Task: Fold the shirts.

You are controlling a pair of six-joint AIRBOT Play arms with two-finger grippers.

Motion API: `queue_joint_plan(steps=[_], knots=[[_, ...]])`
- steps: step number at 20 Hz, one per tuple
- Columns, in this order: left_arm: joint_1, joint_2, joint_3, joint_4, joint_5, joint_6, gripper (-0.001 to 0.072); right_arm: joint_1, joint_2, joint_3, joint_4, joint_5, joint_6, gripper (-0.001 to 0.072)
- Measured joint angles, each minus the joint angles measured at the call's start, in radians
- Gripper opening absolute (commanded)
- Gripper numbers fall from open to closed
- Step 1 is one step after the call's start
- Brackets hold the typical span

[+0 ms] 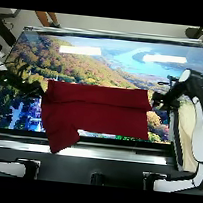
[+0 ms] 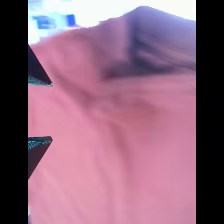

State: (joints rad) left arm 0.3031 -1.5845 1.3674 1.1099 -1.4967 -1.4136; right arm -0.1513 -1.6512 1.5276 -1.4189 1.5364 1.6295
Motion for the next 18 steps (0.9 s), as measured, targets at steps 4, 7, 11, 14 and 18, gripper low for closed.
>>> queue_joint_plan(steps=[4,7,11,14,18], knots=[[0.041,0.201,-0.353,-0.005,0.048,0.045,0.0410,-0.069,0.076,-0.090,0.024,0.043,-0.003,0.0443],[0.052,0.346,-0.624,-0.017,0.144,0.088,0.0409,-0.084,0.126,-0.171,0.042,0.029,-0.014,0.0442],[0.053,0.423,-0.802,-0.074,0.222,0.133,0.0403,-0.092,0.153,-0.215,0.047,0.026,-0.030,0.0442],[0.041,0.442,-0.857,-0.109,0.257,0.146,0.0230,-0.093,0.163,-0.235,0.050,0.033,-0.041,0.0442],[0.033,0.448,-0.884,-0.122,0.321,0.133,0.0034,-0.094,0.228,-0.381,0.057,-0.018,-0.048,0.0446]])
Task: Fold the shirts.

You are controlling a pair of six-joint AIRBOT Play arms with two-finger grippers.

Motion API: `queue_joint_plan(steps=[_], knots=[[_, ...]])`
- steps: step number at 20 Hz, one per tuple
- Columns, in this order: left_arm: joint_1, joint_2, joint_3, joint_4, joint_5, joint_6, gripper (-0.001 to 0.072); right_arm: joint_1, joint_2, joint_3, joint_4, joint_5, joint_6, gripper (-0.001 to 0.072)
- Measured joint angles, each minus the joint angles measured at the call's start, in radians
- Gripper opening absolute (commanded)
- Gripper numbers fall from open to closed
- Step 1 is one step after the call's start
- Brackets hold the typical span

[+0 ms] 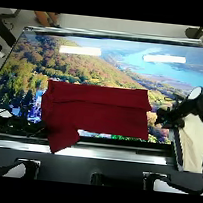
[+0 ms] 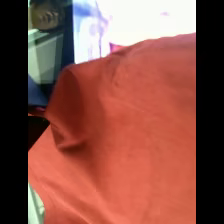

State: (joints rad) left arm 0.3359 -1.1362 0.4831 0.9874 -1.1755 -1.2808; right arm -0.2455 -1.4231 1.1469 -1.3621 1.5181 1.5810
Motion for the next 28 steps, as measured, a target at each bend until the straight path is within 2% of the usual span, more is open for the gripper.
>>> queue_joint_plan(steps=[6,13,14,15,16,21,25,28], knots=[[-0.002,0.005,-0.008,-0.008,0.028,-0.005,0.0034,0.000,0.069,-0.265,0.098,-0.164,-0.037,0.0457],[-0.003,0.010,-0.009,-0.006,0.041,-0.001,0.0034,-0.002,0.075,-0.352,0.188,-0.260,-0.034,0.0448],[-0.003,0.010,-0.008,-0.005,0.041,0.000,0.0034,-0.002,0.075,-0.365,0.212,-0.270,-0.031,0.0378],[-0.003,0.010,-0.009,-0.004,0.041,0.001,0.0034,-0.001,0.075,-0.375,0.220,-0.279,-0.029,0.0158],[-0.003,0.010,-0.009,-0.004,0.041,0.002,0.0034,-0.002,0.073,-0.386,0.224,-0.289,-0.029,0.0032],[-0.003,0.025,0.019,0.024,0.055,0.026,0.0030,0.002,0.084,-0.373,0.234,-0.337,-0.065,0.0031],[-0.005,0.100,0.149,-0.011,0.018,0.048,0.0029,0.005,0.112,-0.239,0.244,-0.320,-0.087,0.0031],[-0.018,0.077,0.280,-0.040,0.032,0.045,0.0029,0.048,0.097,-0.115,0.235,-0.377,-0.085,0.0031]])
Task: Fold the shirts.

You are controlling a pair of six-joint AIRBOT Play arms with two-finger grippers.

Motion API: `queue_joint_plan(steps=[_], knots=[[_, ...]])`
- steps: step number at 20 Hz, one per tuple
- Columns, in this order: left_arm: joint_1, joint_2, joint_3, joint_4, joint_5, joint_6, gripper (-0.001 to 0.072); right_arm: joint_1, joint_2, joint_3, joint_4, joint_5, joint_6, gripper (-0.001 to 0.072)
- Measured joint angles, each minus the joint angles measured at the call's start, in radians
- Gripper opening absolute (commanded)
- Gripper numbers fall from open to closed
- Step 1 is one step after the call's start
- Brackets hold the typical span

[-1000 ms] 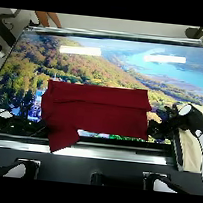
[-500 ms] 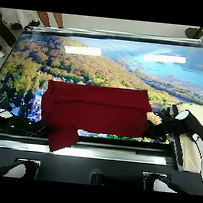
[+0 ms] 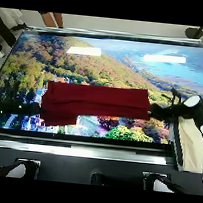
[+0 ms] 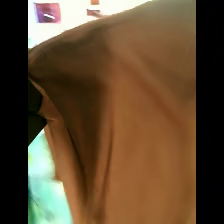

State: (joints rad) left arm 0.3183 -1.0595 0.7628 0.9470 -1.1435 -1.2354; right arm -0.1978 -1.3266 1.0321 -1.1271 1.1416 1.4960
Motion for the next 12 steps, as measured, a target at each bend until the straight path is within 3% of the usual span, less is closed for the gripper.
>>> queue_joint_plan(steps=[5,12], knots=[[-0.016,-0.206,0.278,-0.024,0.051,-0.037,0.0031,0.059,-0.151,0.235,-0.085,-0.098,0.088,0.0033],[-0.070,-0.594,0.573,-0.084,0.016,-0.063,0.0034,0.072,-0.366,0.366,-0.008,-0.174,0.164,0.0037]])
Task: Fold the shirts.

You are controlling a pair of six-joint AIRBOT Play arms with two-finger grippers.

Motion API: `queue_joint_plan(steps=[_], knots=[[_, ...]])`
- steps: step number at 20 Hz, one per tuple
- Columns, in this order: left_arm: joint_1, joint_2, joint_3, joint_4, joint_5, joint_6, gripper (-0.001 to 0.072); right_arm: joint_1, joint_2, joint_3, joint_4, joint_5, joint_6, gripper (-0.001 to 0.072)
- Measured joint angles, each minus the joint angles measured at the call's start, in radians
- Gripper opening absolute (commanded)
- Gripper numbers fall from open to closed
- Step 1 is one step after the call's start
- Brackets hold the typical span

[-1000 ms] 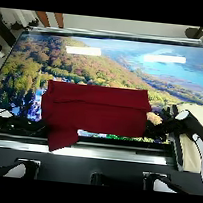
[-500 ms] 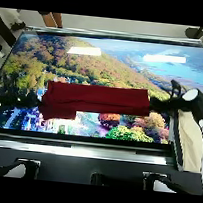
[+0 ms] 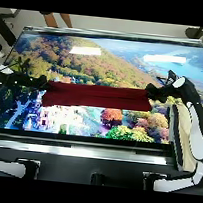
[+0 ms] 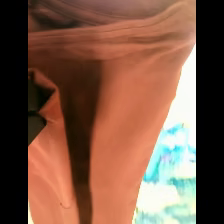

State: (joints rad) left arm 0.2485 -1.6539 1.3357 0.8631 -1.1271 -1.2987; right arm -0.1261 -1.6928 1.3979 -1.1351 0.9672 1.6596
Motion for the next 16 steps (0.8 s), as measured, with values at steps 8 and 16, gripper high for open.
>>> queue_joint_plan(steps=[8,16], knots=[[0.004,-0.114,0.094,-0.023,-0.074,-0.036,0.0526,-0.035,-0.041,0.020,0.091,-0.003,0.012,0.0620],[0.031,0.002,0.188,-0.076,-0.185,0.007,0.0526,-0.201,-0.080,0.025,0.196,0.196,-0.123,0.0705]])
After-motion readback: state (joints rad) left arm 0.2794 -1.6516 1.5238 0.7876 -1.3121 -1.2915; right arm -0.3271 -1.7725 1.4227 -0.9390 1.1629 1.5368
